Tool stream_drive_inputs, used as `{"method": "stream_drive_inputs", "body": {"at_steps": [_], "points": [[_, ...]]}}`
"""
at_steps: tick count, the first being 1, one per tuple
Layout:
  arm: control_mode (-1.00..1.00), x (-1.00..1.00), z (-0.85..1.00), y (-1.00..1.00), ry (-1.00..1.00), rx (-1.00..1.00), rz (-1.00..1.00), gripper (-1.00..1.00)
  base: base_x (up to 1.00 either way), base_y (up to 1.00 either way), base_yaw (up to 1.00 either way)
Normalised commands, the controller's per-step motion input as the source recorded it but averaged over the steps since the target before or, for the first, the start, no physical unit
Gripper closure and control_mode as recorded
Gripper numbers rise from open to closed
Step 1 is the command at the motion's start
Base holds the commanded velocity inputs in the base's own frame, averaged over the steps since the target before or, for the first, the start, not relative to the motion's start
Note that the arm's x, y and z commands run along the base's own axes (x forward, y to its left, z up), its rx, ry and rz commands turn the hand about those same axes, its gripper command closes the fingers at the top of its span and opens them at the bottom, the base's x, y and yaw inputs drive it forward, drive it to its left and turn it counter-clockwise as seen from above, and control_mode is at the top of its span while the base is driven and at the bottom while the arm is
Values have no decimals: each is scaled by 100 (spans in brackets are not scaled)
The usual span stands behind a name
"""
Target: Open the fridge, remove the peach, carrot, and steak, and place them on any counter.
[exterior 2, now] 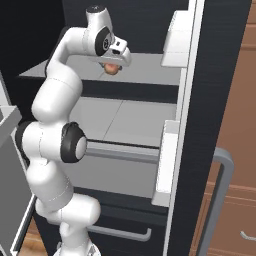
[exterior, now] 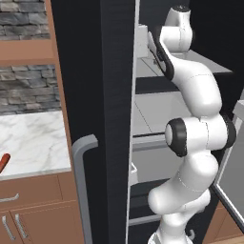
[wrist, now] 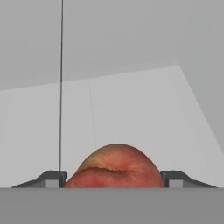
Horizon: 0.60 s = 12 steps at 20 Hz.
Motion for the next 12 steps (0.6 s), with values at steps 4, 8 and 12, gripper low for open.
{"method": "stream_drive_inputs", "body": {"at_steps": [4, 8, 12], "points": [[-100, -32, -41, 0, 3, 0, -1, 100, 0, 0, 0], [-100, -41, -32, 0, 3, 0, 0, 100, 0, 0, 0], [-100, -44, 8, 0, -10, 0, 4, 100, 0, 0, 0]]}}
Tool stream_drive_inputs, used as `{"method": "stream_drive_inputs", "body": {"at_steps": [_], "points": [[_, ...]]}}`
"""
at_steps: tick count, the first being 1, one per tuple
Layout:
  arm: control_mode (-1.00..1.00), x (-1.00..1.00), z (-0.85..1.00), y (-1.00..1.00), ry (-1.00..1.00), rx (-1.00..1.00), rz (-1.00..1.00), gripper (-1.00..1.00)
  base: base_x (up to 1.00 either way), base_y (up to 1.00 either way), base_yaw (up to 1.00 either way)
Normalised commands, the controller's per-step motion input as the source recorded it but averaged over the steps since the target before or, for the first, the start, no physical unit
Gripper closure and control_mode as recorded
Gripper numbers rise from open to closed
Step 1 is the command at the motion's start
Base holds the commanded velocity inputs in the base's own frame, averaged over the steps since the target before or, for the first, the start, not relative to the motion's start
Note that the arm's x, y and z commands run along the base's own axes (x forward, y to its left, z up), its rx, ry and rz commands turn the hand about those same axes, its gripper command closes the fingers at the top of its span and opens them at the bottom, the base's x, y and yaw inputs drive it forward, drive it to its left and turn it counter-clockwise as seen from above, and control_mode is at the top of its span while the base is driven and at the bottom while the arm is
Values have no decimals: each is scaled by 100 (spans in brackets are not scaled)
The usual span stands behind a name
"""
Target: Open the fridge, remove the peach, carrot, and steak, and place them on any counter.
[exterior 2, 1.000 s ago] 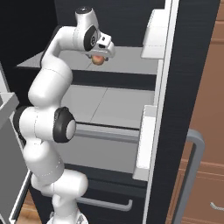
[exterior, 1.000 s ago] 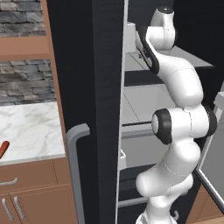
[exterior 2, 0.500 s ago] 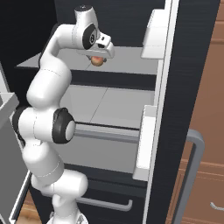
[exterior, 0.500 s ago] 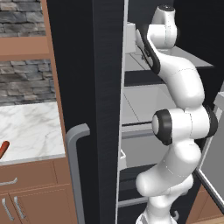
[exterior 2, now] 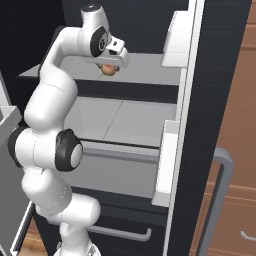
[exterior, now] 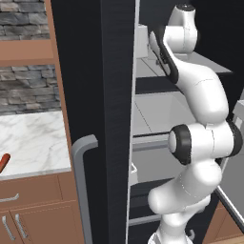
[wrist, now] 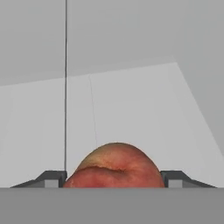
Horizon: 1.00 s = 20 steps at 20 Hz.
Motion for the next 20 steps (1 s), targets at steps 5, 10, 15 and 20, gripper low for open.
{"method": "stream_drive_inputs", "body": {"at_steps": [5, 10, 15, 20], "points": [[-100, -100, 10, 0, -21, 0, 8, 100, 0, 0, 0], [-100, -100, 3, 2, -11, -5, 19, 100, 0, 0, 0], [-100, -100, 0, 31, -8, -6, 11, 100, 0, 0, 0], [-100, -95, 15, 28, -3, -2, 0, 100, 0, 0, 0]]}}
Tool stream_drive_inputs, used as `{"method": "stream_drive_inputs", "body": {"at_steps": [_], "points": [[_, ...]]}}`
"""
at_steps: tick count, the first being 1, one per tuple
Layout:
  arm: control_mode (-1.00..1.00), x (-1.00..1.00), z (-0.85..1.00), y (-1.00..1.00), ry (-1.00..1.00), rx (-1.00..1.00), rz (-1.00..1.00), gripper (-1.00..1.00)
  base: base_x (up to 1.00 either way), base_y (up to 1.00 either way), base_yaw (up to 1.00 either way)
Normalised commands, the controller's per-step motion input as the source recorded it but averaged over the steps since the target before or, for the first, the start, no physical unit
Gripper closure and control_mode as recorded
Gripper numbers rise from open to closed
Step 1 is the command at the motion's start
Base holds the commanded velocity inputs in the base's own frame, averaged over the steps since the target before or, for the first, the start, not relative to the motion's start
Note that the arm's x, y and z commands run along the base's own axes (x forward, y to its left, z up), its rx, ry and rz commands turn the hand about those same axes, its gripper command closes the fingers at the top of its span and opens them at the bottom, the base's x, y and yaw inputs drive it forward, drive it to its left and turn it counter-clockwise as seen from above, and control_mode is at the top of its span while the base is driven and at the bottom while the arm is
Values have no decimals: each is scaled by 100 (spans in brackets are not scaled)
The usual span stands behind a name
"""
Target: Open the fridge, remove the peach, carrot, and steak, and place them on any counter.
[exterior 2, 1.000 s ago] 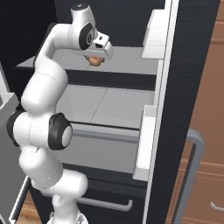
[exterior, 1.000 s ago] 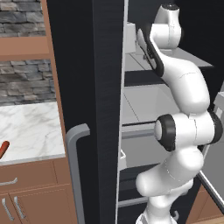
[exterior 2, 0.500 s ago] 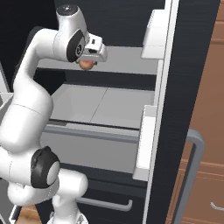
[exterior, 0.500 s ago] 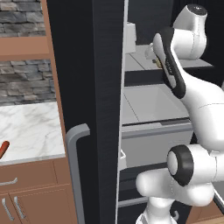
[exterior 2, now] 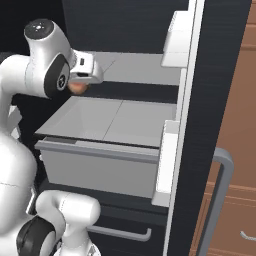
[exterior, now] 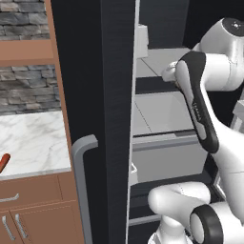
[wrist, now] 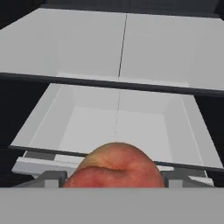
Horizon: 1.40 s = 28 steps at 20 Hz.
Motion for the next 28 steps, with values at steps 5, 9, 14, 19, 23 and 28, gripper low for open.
{"method": "stream_drive_inputs", "body": {"at_steps": [5, 9, 14, 19, 23, 28], "points": [[-100, -86, 12, -5, 0, 0, 0, 100, 0, 0, 0], [100, -62, 0, 0, 0, 0, 0, 100, -21, 0, 0], [100, 0, 0, 0, 0, 0, 0, 100, -95, 0, 0], [100, 0, 0, 0, 0, 0, 0, 100, -100, 0, 0], [100, 0, 0, 0, 0, 0, 0, 100, -76, 14, 0], [100, 0, 0, 0, 0, 0, 0, 100, -28, 64, 0]]}}
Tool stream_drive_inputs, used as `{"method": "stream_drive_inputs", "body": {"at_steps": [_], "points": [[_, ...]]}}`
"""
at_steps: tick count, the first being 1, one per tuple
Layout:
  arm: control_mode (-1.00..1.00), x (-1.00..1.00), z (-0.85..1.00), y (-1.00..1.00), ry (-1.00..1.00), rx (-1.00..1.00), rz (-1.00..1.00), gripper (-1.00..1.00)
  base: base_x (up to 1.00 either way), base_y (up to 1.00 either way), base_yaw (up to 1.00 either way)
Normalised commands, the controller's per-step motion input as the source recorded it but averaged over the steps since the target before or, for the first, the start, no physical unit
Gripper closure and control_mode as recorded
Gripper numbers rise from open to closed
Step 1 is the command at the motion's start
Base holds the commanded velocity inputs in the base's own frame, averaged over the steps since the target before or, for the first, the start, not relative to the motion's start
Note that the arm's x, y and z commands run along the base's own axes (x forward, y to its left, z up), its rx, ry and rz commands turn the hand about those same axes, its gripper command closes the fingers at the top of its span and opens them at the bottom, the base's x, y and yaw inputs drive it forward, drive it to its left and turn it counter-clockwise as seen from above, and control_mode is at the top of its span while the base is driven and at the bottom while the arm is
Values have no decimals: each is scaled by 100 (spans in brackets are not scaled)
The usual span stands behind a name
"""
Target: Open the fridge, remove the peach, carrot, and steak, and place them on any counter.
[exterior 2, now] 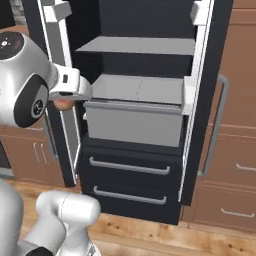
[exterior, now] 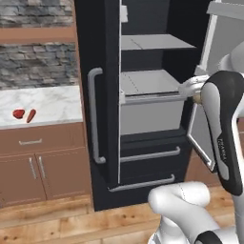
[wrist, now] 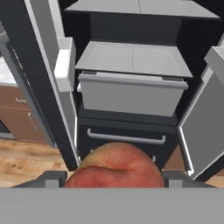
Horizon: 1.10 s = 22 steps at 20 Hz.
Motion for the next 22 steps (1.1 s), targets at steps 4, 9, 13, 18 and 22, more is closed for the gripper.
{"method": "stream_drive_inputs", "body": {"at_steps": [4, 9, 13, 18, 22], "points": [[100, 0, 0, 0, 0, 0, 0, 100, -5, 99, 0], [100, 0, 0, 0, 0, 0, 0, 100, -21, 96, 0], [100, 0, 0, 0, 0, 0, 0, 100, 17, 96, -1], [100, 0, 0, 0, 0, 0, 0, 100, 83, 78, -3], [100, 0, 0, 0, 0, 0, 0, 100, 94, 53, -4]]}}
